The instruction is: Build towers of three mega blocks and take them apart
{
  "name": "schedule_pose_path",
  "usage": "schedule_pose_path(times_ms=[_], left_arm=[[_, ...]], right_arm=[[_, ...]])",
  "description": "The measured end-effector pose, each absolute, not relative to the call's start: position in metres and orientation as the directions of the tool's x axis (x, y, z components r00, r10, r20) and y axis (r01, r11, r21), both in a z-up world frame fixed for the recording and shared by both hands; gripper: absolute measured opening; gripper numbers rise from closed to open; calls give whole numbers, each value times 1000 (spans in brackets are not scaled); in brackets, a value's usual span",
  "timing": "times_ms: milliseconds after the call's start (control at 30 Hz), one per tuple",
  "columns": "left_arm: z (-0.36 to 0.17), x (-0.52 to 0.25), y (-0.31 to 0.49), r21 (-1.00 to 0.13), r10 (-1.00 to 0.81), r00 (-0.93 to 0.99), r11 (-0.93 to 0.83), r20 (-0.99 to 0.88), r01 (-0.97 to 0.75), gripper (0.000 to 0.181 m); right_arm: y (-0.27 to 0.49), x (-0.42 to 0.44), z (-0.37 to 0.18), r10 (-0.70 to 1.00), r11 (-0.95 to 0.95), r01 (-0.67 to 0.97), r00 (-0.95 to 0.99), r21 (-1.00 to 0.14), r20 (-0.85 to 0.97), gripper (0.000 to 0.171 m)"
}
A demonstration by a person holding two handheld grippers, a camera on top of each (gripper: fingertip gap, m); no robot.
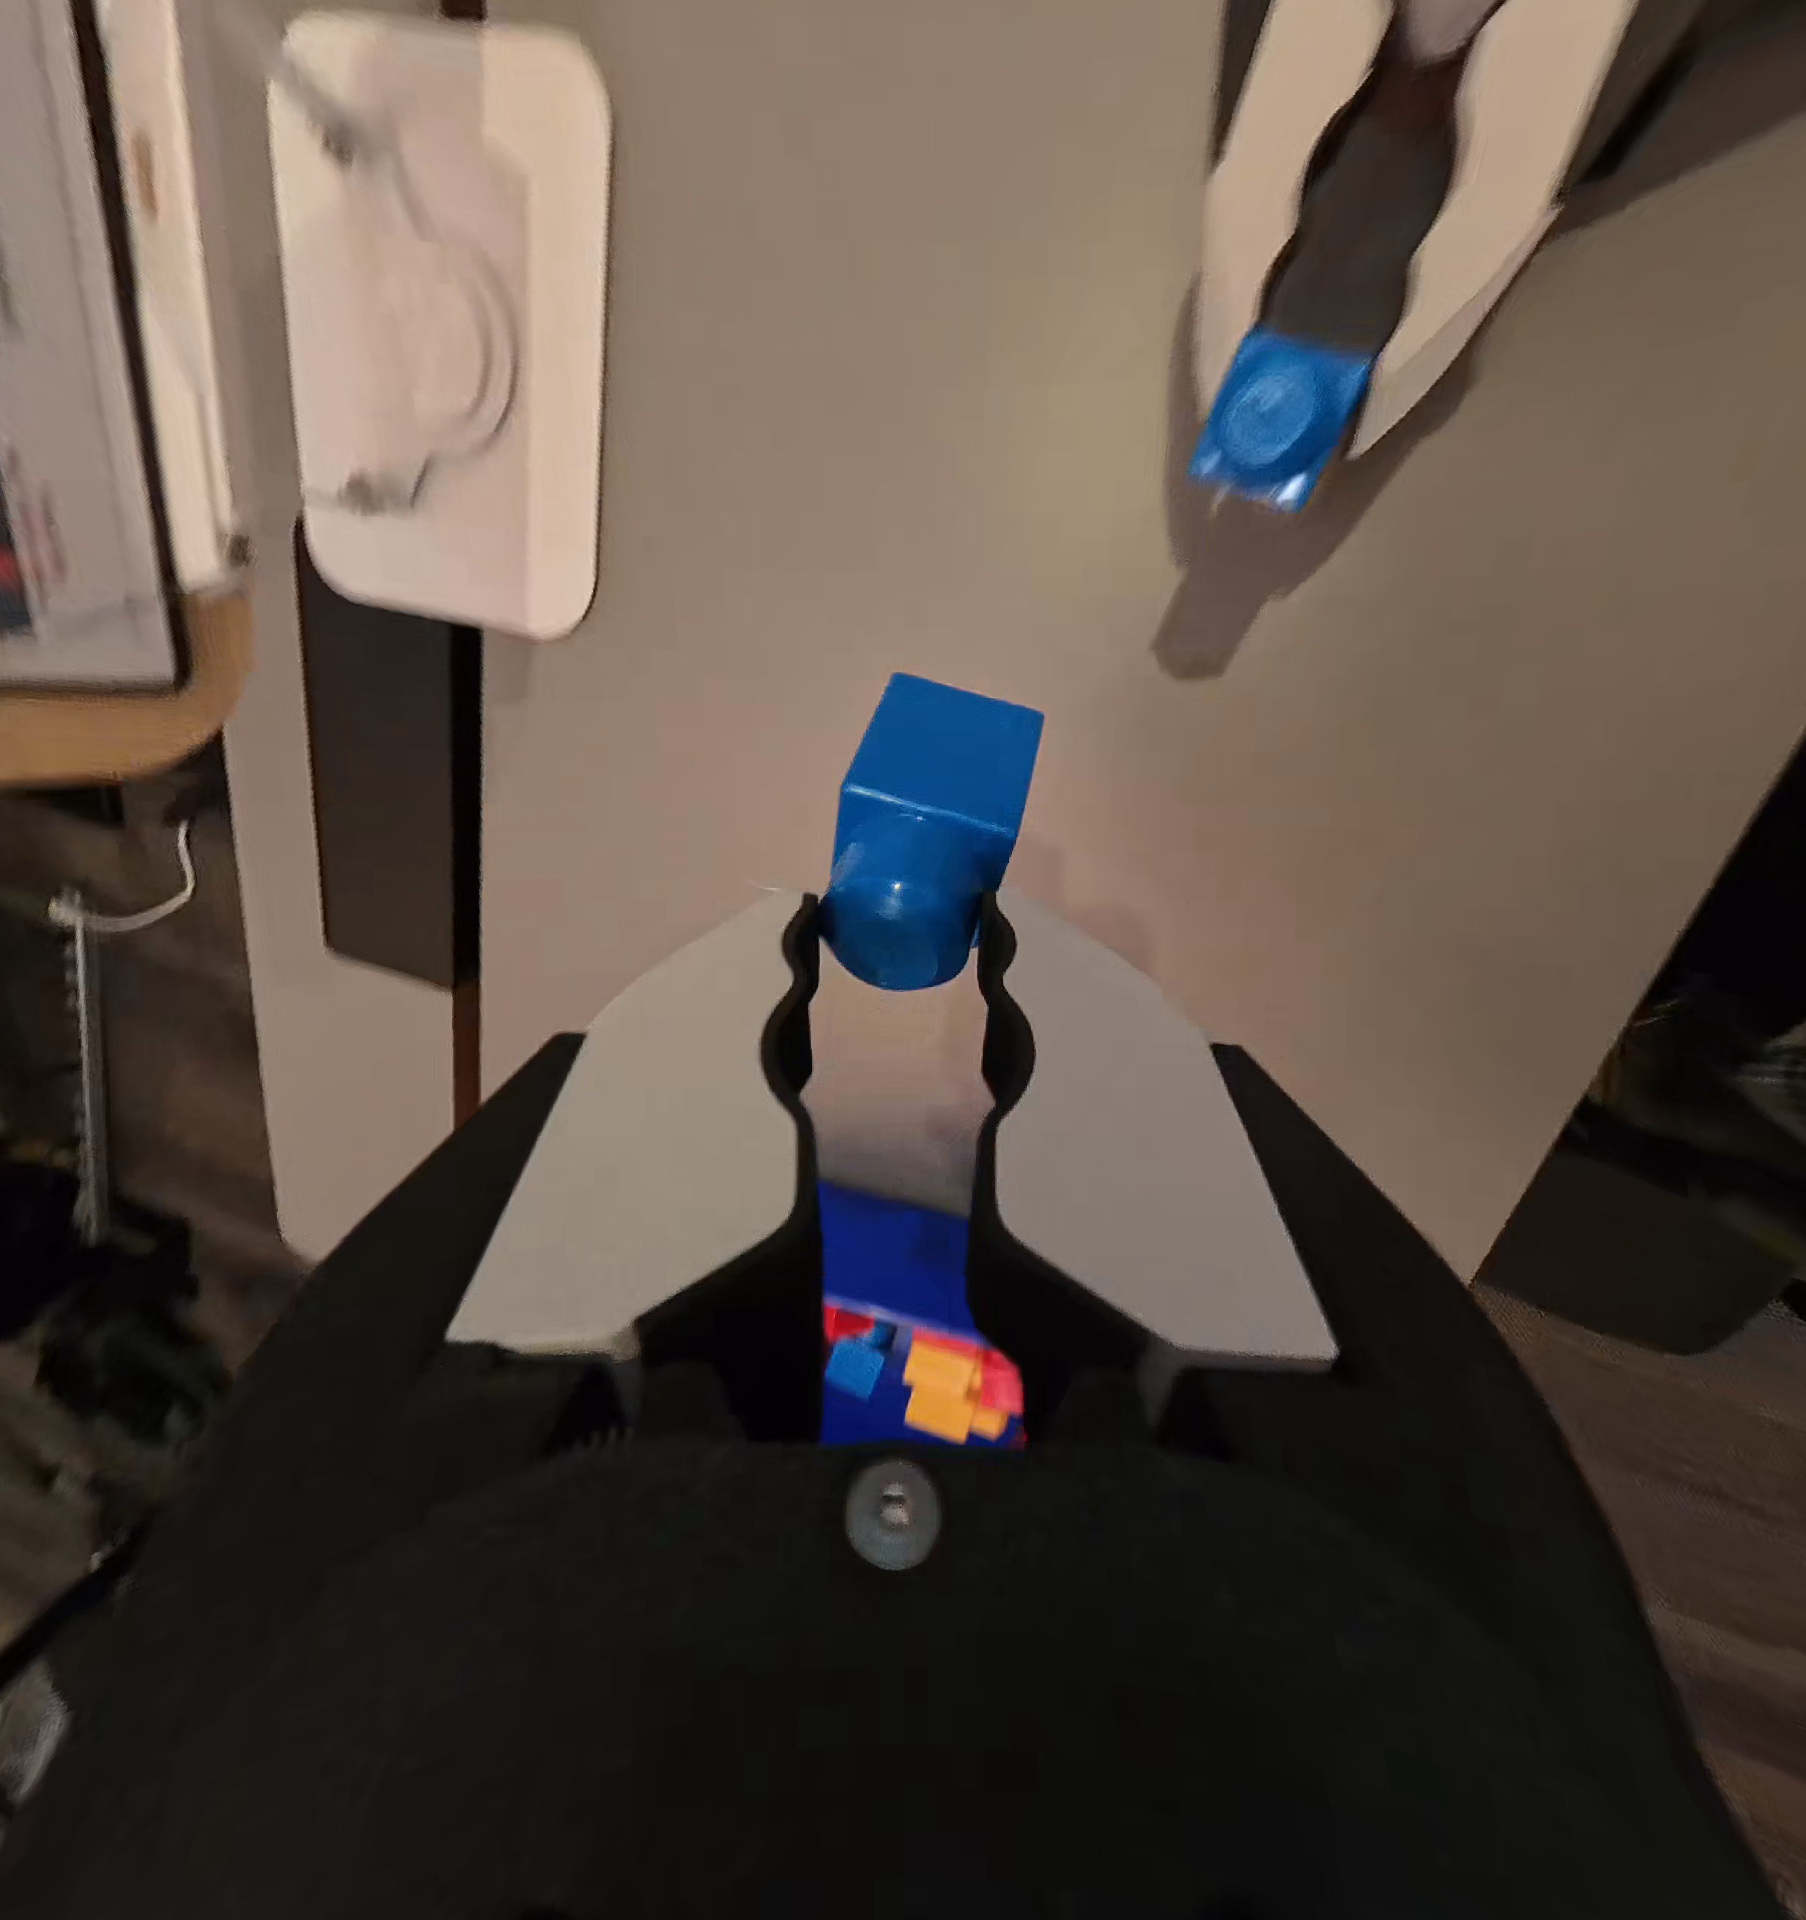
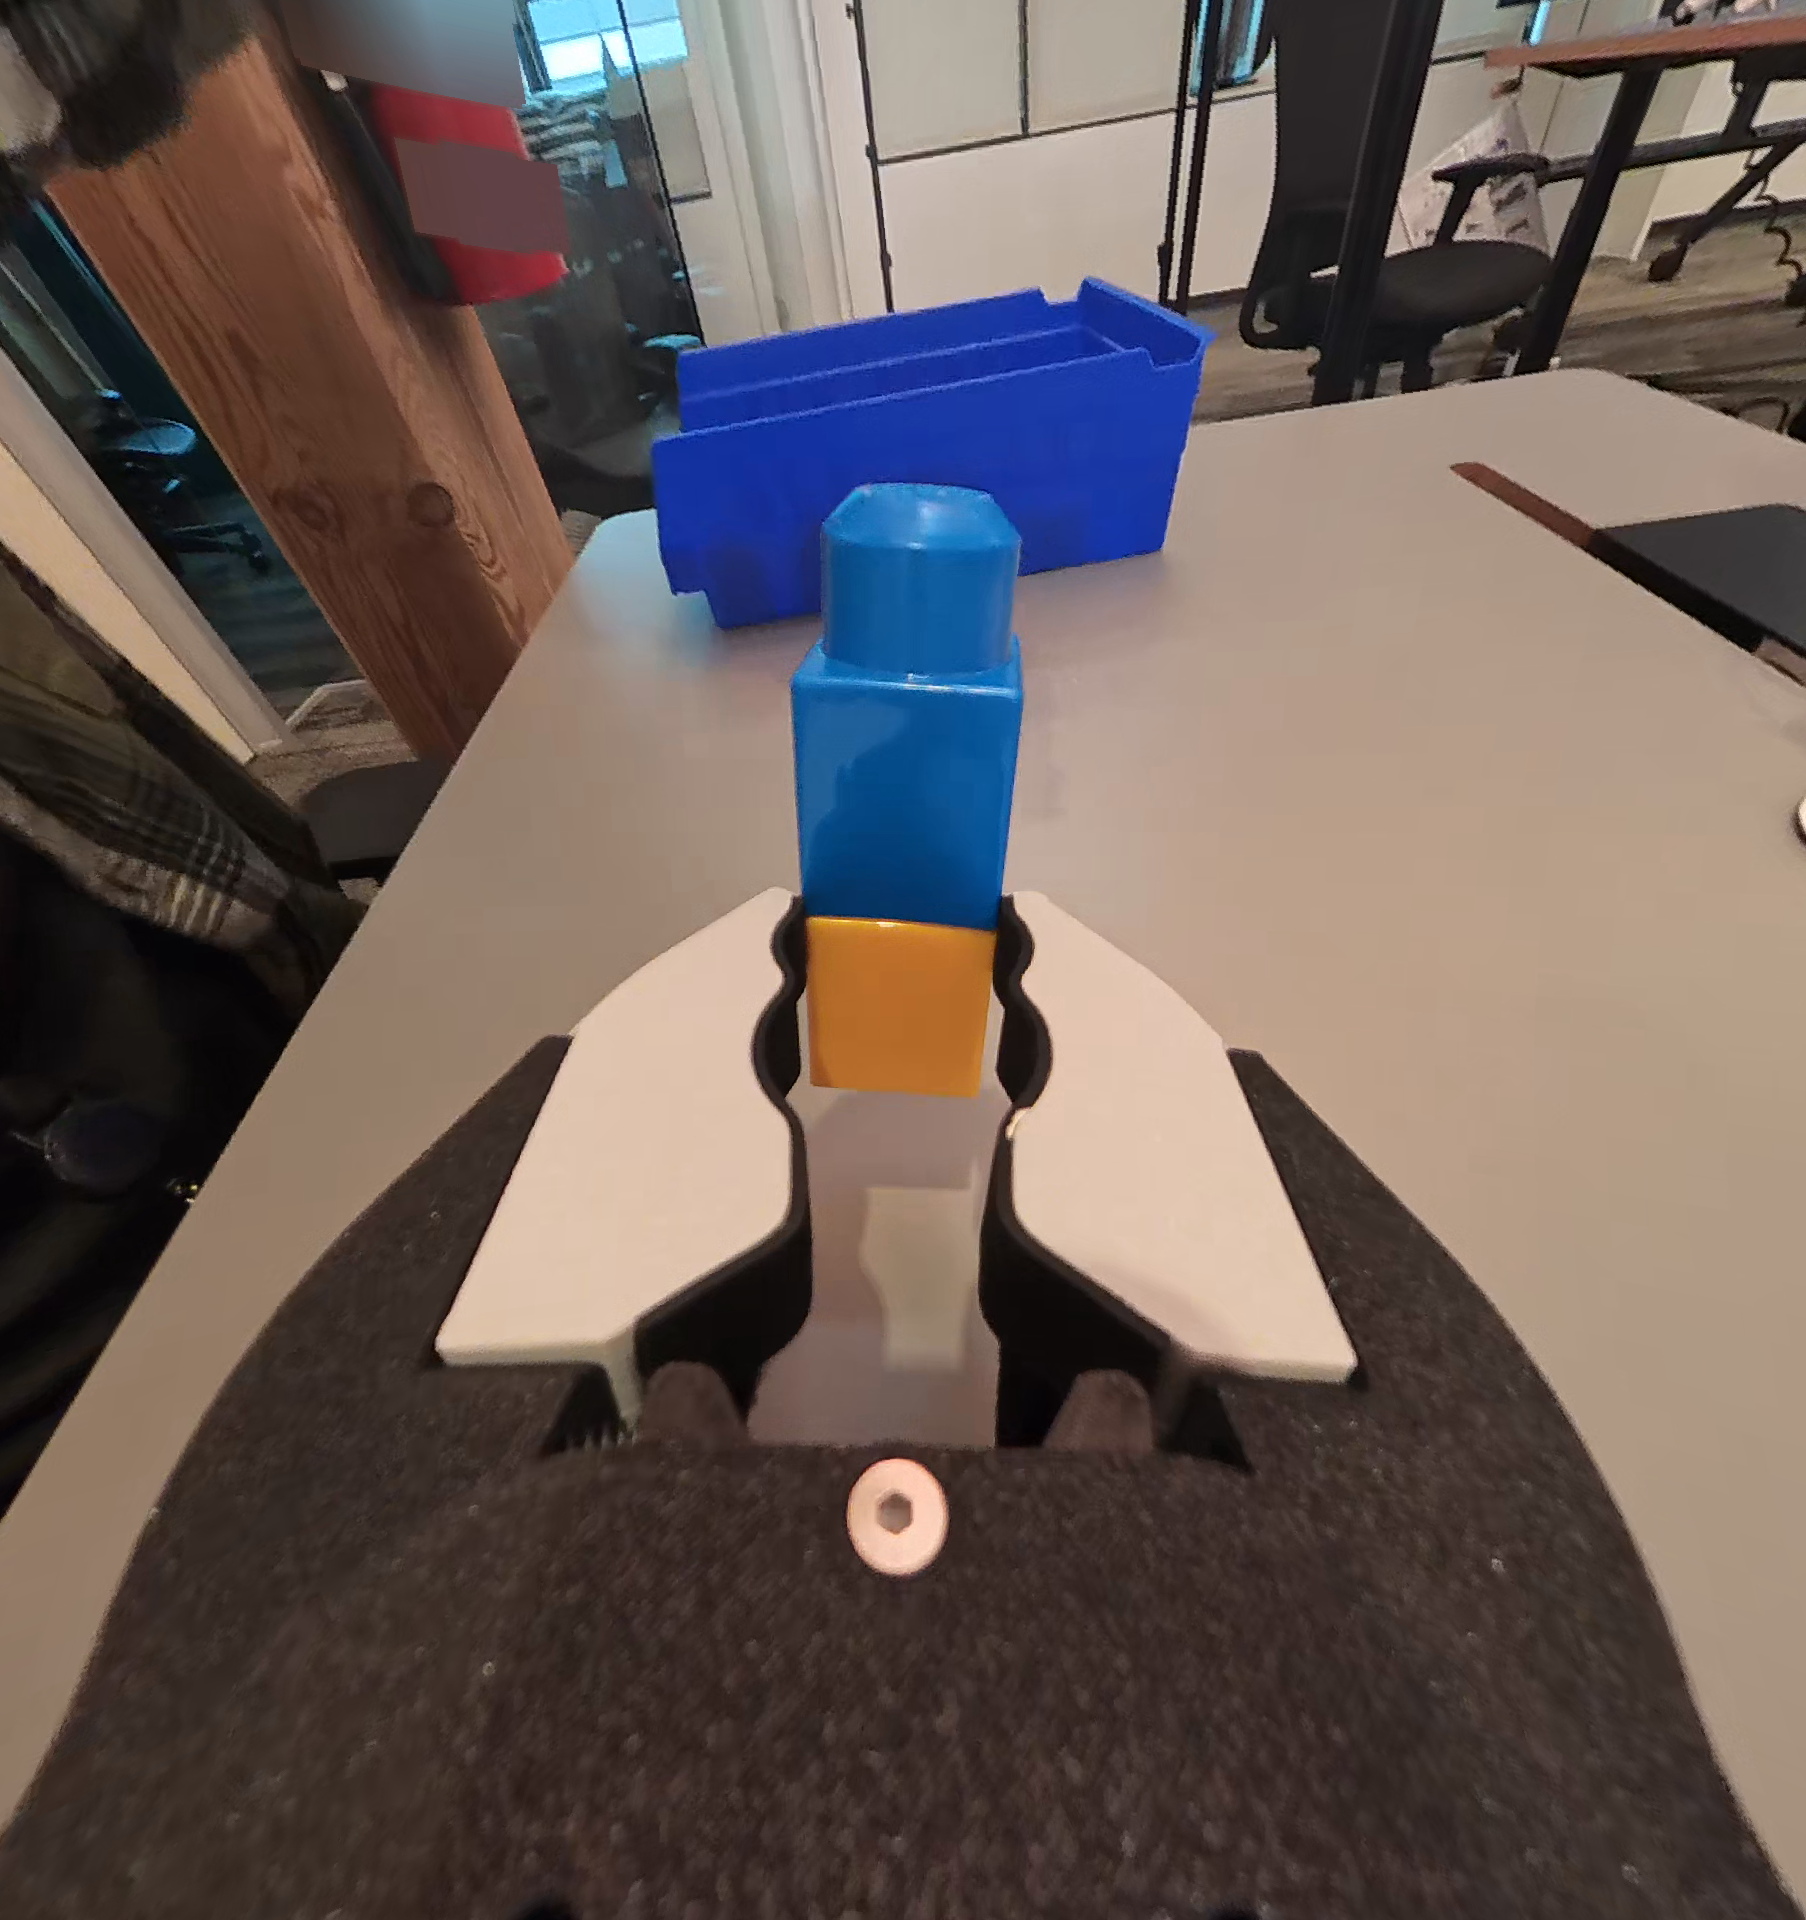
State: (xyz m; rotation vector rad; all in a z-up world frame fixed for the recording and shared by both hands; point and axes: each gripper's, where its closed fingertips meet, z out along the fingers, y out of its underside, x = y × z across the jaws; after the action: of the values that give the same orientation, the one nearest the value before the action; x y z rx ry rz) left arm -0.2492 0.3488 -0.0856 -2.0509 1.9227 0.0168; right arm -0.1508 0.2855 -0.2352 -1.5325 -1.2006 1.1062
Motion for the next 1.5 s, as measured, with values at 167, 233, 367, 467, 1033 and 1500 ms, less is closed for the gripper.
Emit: schedule_pose_path(times_ms=[167,233,367,467,1033,1500], left_arm=[[-101,-207,328,-255,-985,25,20,-170,-967,28],[-106,-199,323,-252,-989,21,18,-149,-968,28],[-117,-191,317,-176,-990,-6,32,-144,-984,28],[-124,-188,315,-99,-989,-22,36,-144,-994,28],[-138,-162,297,79,-996,-23,16,-84,-997,28],[-121,-147,290,-95,-998,-26,31,-63,-995,28]], right_arm=[[285,-152,-237,983,-156,219,132,-963,-129,34],[285,-152,-237,983,-155,220,131,-963,-129,34],[286,-155,-237,985,-145,233,127,-962,-117,34],[286,-157,-236,987,-130,235,128,-963,-102,34],[283,-167,-224,986,-87,194,159,-977,-56,34],[277,-158,-203,984,-47,111,178,-993,-27,33]])
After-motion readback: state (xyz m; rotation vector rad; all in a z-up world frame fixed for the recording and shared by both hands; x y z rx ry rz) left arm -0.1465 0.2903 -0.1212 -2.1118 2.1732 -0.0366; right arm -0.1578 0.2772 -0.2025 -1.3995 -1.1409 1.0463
